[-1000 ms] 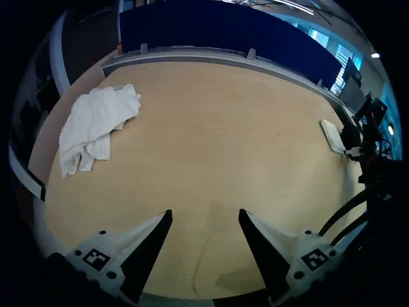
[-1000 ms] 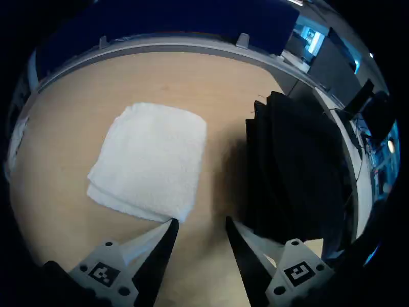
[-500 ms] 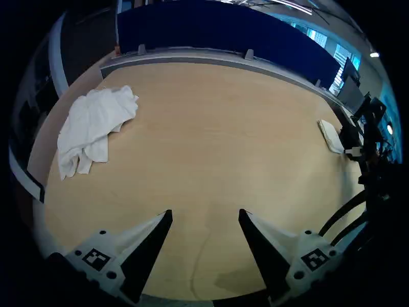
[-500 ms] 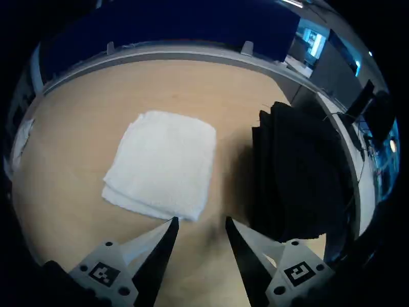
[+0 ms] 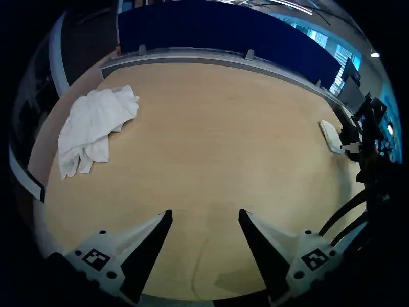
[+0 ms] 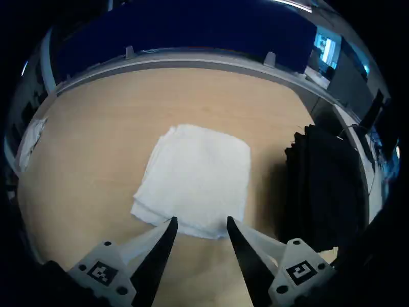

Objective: Fold towel

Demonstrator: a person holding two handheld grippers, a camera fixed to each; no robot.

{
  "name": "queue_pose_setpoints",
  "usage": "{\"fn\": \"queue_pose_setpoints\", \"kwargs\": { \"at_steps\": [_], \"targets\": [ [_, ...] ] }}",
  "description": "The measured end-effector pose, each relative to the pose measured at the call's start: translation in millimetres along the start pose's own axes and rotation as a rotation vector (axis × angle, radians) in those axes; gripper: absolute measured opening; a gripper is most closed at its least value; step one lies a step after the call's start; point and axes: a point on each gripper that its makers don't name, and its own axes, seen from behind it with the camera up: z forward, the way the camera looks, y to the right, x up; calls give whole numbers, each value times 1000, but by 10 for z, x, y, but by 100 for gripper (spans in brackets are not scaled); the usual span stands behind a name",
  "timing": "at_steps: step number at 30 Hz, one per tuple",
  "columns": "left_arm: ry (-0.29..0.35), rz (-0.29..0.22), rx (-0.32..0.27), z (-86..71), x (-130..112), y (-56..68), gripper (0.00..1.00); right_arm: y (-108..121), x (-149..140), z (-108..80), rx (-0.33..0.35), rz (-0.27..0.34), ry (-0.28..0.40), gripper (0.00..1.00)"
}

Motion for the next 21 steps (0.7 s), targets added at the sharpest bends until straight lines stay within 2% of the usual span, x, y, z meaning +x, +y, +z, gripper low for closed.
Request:
{"fn": "queue_pose_setpoints", "kwargs": {
  "at_steps": [8, 21],
  "targets": [
    [1, -10, 7, -1, -23, -16, 97, -195, 76, 71, 40, -4, 8, 87],
    [0, -13, 12, 53, -44, -18, 96, -181, -52, 145, 44, -24, -30, 89]
  ]
}}
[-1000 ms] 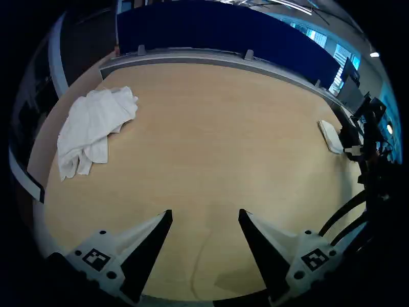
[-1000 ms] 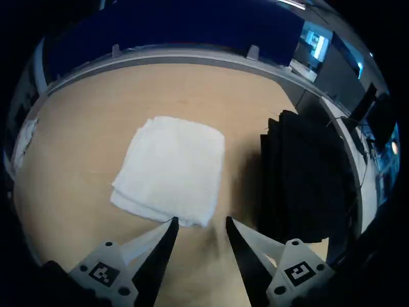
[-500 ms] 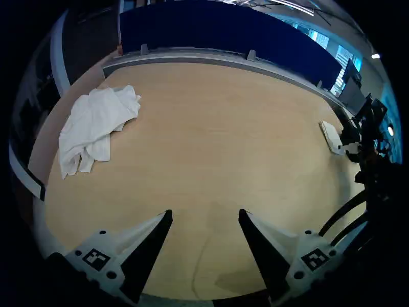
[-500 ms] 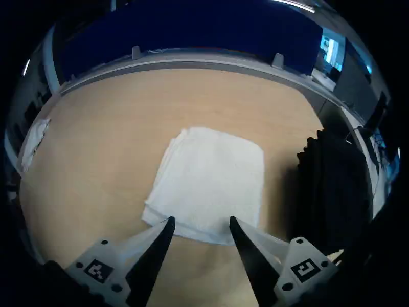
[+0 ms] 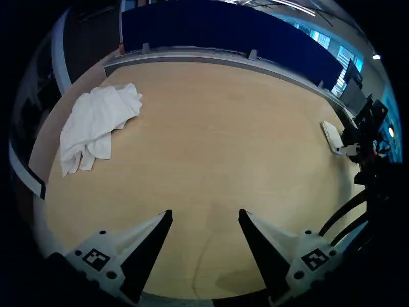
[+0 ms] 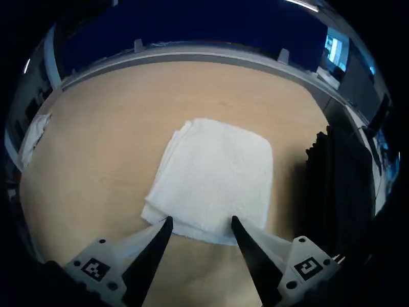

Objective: Fold towel

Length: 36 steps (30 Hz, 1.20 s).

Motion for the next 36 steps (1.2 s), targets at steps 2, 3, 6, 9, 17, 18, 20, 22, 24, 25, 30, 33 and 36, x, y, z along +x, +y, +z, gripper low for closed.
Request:
{"fn": "queue_pose_setpoints", "kwargs": {
  "at_steps": [2, 3, 6, 9, 17, 18, 20, 22, 24, 25, 30, 33, 36],
  "targets": [
    [0, 2, 1, 12, 0, -1, 97, 2, -34, 8, 0, -11, -7, 89],
    [0, 3, 2, 17, 0, -2, 97, 3, -46, 10, 0, -15, -9, 89],
    [-1, 3, 3, 30, -2, -6, 96, 7, -59, 11, 2, -22, -10, 89],
    [-1, 1, 4, 30, 2, -10, 97, 12, -62, 4, 7, -25, -12, 89],
    [-1, 2, 3, 46, 11, -2, 96, 39, -70, 8, 11, -34, -17, 89],
    [-1, 3, 3, 49, 13, 0, 96, 40, -68, 7, 11, -34, -17, 89],
    [-1, 4, 3, 53, 17, 5, 96, 41, -63, 5, 10, -35, -18, 89],
    [-1, 5, 2, 52, 22, 7, 96, 42, -50, -2, 9, -35, -14, 89],
    [-1, 5, 2, 49, 28, 8, 96, 39, -27, -14, 8, -34, -6, 89],
    [-1, 4, 2, 47, 29, 7, 96, 34, -8, -25, 8, -32, 2, 89],
    [0, 2, 1, 38, 39, 5, 96, 7, 60, -54, 15, -23, 26, 89],
    [2, 4, 0, 38, 53, 5, 96, -1, 77, -57, 14, -21, 33, 89],
    [7, 4, -2, 43, 68, 11, 96, -34, 123, -47, 18, -14, 57, 89]
  ]
}}
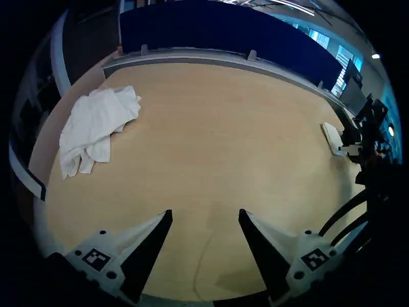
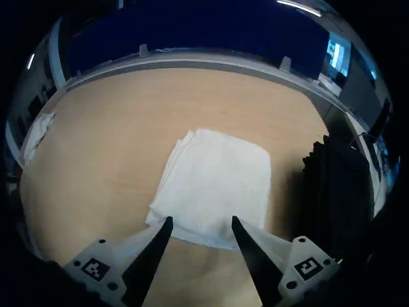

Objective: Fold towel

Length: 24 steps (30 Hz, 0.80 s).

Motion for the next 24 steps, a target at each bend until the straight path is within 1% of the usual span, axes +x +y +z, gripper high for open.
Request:
{"fn": "queue_pose_setpoints", "kwargs": {
  "at_steps": [1, 3, 6, 9, 14, 17, 21, 24],
  "targets": [
    [1, -1, -1, 0, 3, 3, 96, -22, 26, -1, 4, 6, 15, 90],
    [3, -4, -3, 0, 11, 10, 96, -64, 80, 0, 12, 20, 46, 99],
    [6, -7, -11, -9, 25, 34, 96, -88, 153, 11, 9, 50, 98, 100],
    [12, -6, -15, -22, 52, 49, 96, -87, 292, -27, -7, 87, 175, 100],
    [20, 2, -18, -36, 85, 57, 96, -55, 536, -172, -41, 140, 298, 100],
    [22, 5, -21, -42, 95, 63, 96, -56, 647, -260, -49, 160, 353, 100],
    [28, 13, -26, -37, 108, 70, 97, -88, 808, -398, -56, 172, 428, 100],
    [31, 18, -31, -24, 116, 85, 96, -130, 944, -535, -67, 177, 493, 100]
  ]
}}
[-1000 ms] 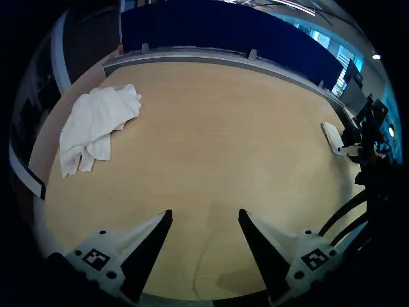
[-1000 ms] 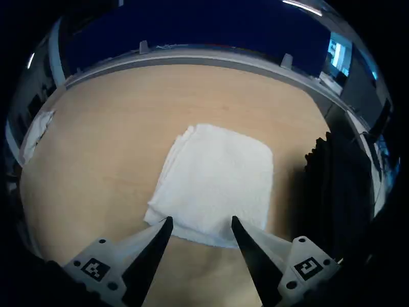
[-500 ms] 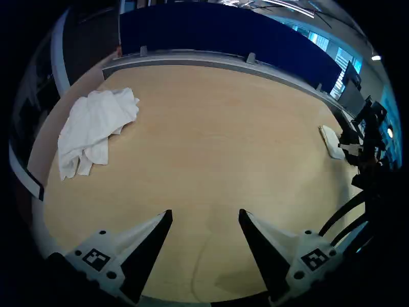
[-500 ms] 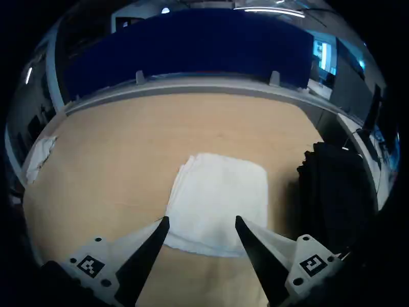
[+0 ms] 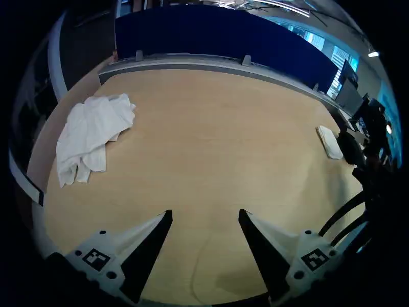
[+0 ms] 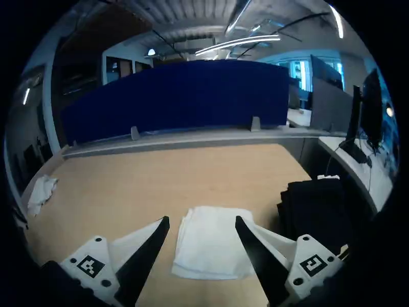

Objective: Fold towel

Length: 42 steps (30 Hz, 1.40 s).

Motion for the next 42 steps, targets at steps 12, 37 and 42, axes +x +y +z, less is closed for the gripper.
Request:
{"fn": "queue_pose_setpoints", "kwargs": {
  "at_steps": [12, 37, 42],
  "targets": [
    [33, 12, -22, 61, 62, 79, 96, -446, 879, -624, -36, -43, 336, 100],
    [776, -4, 5, -728, 1807, 115, 96, -1319, 1019, -1150, -6, -115, 367, 100],
    [875, 0, 23, -845, 1972, 75, 96, -1483, 1000, -1192, 6, -114, 362, 100]
  ]
}}
